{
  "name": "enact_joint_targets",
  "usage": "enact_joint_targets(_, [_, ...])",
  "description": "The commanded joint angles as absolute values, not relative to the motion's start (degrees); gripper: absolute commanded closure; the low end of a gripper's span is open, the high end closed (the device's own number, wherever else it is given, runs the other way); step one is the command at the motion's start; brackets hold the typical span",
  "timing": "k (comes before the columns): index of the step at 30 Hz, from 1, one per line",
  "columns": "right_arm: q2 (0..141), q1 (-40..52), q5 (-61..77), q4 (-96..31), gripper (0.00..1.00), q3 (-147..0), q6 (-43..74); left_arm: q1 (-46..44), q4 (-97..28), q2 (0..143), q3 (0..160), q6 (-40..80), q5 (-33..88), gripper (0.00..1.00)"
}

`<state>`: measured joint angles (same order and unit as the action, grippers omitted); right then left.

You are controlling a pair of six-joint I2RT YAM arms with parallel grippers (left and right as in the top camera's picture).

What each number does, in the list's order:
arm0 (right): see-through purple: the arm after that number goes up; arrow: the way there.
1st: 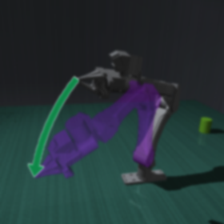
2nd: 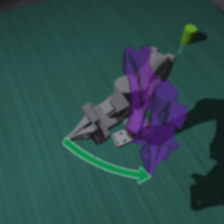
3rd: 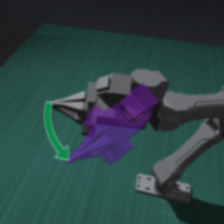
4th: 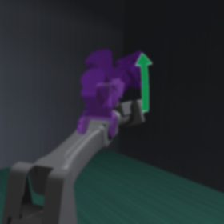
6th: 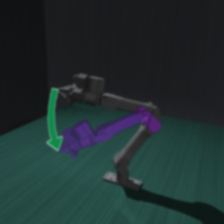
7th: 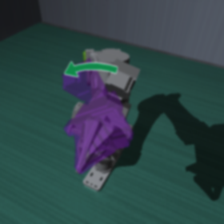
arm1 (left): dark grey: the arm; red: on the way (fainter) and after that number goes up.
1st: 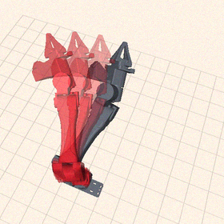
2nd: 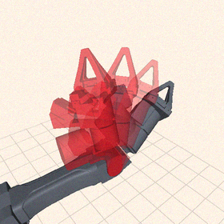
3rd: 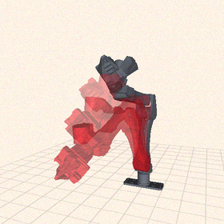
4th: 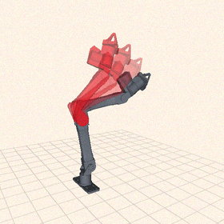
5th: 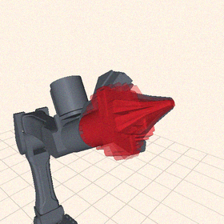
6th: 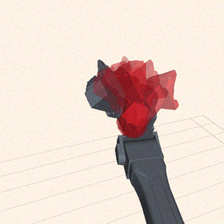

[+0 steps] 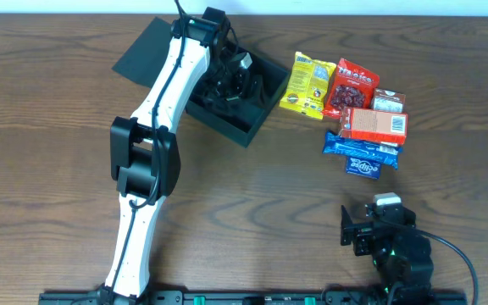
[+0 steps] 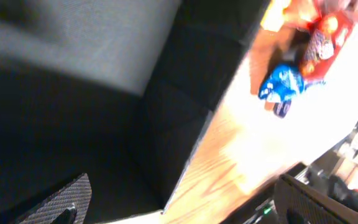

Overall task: Pack container
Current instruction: 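Push the black box lid upward with the left gripper to stand it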

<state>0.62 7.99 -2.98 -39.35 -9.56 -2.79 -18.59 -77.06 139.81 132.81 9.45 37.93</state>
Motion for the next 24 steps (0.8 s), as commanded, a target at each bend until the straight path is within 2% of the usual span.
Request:
enact_joint_targets(1, [0.32, 7.57, -2.96, -39.4, 0.01, -9.08, -3.29, -18.02, -76.9, 138.56, 133.23, 22.37, 31.31, 0.04])
enact_joint_targets(5, [0.32, 7.57, -2.94, -39.42, 0.01, -9.08, -3.29, -18.83, -76.2, 136.14, 134.47, 31.68, 20.01, 0.0])
enact_joint_targets(6, [0.32, 7.57, -2.94, -39.42, 0.01, -9.08, -3.29, -19.18, -76.23, 135.24, 134.52, 34.09, 16.91, 0.05])
enact_joint_targets(9, [0.32, 7.57, -2.96, -39.4, 0.01, -9.08, -3.29, -20.56, -76.55, 132.99, 134.52, 40.36, 9.08, 0.06])
enact_joint_targets(18, [0.32, 7.57, -2.94, -39.42, 0.01, -9.08, -3.29, -23.9, -79.68, 132.7, 134.34, 53.84, 3.38, 0.12])
enact_joint_targets(19, [0.32, 7.57, -2.94, -39.42, 0.01, -9.08, -3.29, -23.99, -80.38, 132.77, 134.23, 55.05, 3.27, 0.14])
enact_joint_targets(22, [0.32, 7.57, -2.94, -39.4, 0.01, -9.08, -3.29, -23.99, -82.3, 133.4, 133.8, 58.24, 2.31, 0.31])
enact_joint_targets(24, [0.32, 7.57, -2.94, -39.42, 0.01, -9.08, -3.29, -23.99, -82.43, 133.67, 133.01, 59.27, 2.37, 0.34])
